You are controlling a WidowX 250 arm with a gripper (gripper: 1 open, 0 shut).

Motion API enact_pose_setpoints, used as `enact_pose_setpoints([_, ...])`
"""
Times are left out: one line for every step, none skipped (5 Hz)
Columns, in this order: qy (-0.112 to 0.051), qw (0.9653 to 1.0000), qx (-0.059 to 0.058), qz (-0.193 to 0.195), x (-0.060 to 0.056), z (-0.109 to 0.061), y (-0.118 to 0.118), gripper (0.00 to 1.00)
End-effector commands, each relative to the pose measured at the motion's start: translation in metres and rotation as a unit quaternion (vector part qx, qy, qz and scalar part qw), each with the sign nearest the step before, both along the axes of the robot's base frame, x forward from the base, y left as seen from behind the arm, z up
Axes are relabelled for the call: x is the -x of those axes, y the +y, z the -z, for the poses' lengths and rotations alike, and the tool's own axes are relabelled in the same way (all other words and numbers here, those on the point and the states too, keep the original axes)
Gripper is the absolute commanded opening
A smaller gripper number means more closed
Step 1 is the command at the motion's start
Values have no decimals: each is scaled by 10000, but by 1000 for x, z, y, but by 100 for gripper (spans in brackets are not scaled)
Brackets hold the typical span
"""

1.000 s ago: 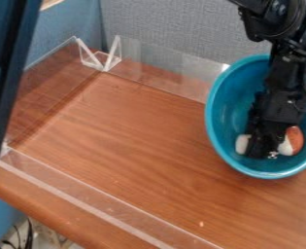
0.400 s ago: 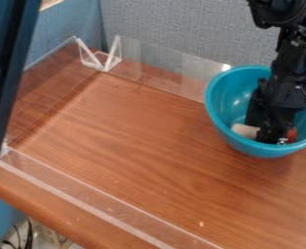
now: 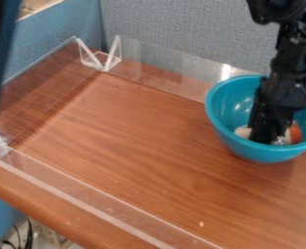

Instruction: Put the mushroom in the blue bowl

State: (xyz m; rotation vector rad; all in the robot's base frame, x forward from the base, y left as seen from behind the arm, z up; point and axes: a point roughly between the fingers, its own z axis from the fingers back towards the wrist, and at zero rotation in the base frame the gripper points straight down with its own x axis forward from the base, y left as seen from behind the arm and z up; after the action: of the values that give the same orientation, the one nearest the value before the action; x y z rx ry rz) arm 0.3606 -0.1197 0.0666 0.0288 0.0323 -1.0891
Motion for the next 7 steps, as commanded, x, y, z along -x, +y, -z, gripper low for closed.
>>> enact_pose_setpoints([-466, 9983, 162, 303, 4, -43, -4, 0])
enact_pose_setpoints([-470, 9983, 162, 294, 1, -45, -7, 0])
enact_pose_setpoints([-482, 9983, 155, 288, -2, -47, -10, 0])
enact_pose_setpoints([-470, 9988, 114, 0, -4, -36, -20, 0])
enact_pose_setpoints([-451, 9985, 79, -288, -7, -26, -29, 0])
enact_pose_setpoints([-447, 9984, 58, -349, -21, -21, -24, 0])
enact_pose_setpoints([-455, 9980, 45, -435, -32, -19, -17, 0])
